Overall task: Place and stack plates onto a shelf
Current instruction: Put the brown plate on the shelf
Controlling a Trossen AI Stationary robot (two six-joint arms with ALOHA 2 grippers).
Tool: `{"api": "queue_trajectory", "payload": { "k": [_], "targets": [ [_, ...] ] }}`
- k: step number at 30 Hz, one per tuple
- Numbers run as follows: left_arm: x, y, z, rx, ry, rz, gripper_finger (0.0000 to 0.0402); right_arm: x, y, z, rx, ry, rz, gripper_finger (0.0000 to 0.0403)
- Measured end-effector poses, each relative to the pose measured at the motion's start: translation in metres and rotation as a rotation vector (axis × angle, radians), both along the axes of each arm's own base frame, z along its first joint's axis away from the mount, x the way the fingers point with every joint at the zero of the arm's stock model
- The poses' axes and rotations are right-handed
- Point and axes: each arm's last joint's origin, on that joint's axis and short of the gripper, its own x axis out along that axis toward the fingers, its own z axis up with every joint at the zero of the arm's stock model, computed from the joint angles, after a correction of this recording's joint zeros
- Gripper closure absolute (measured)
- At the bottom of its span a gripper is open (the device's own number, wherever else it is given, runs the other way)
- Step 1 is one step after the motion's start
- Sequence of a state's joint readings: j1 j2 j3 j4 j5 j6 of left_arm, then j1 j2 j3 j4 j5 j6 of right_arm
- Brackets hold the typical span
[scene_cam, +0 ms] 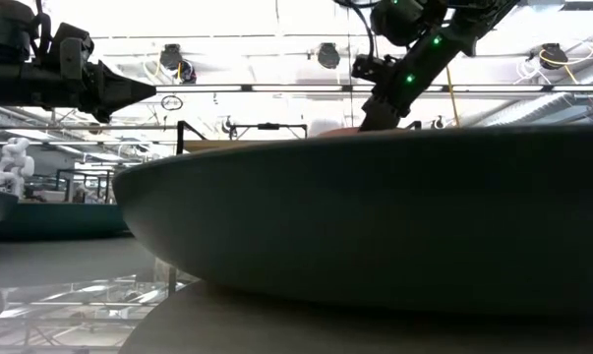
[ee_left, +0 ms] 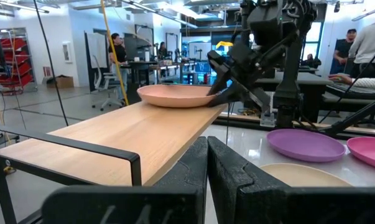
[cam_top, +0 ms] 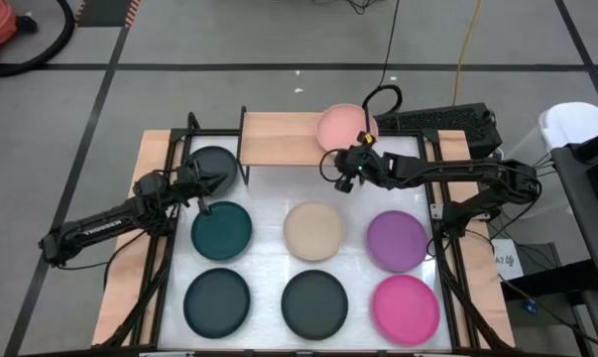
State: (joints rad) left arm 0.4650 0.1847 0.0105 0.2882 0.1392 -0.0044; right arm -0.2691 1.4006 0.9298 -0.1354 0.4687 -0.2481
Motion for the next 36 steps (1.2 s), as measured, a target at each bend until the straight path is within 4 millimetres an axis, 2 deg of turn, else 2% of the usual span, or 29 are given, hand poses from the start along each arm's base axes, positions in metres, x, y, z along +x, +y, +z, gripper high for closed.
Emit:
{"api": "queue_trajectory", "payload": {
  "k": [3, 10, 20, 36],
  "targets": [
    [0.0000, 0.0000, 0.0001, 0.000, 0.000, 0.000, 0.0387, 0.0020, 0.0009, 0.0015, 0.014, -0.019, 0.051, 0.0391],
    [0.0000, 0.0000, 0.0000, 0.001, 0.000, 0.000, 0.0387, 0.0082, 0.0036, 0.0065, 0.040, -0.087, 0.186, 0.0398],
    [0.0000, 0.0000, 0.0001, 0.001, 0.000, 0.000, 0.0387, 0.0103, 0.0053, 0.0077, 0.062, -0.107, 0.264, 0.0401],
    [0.0000, 0.0000, 0.0000, 0.001, 0.000, 0.000, 0.0387, 0.0105, 0.0054, 0.0068, 0.066, -0.106, 0.262, 0.0333]
  ]
}}
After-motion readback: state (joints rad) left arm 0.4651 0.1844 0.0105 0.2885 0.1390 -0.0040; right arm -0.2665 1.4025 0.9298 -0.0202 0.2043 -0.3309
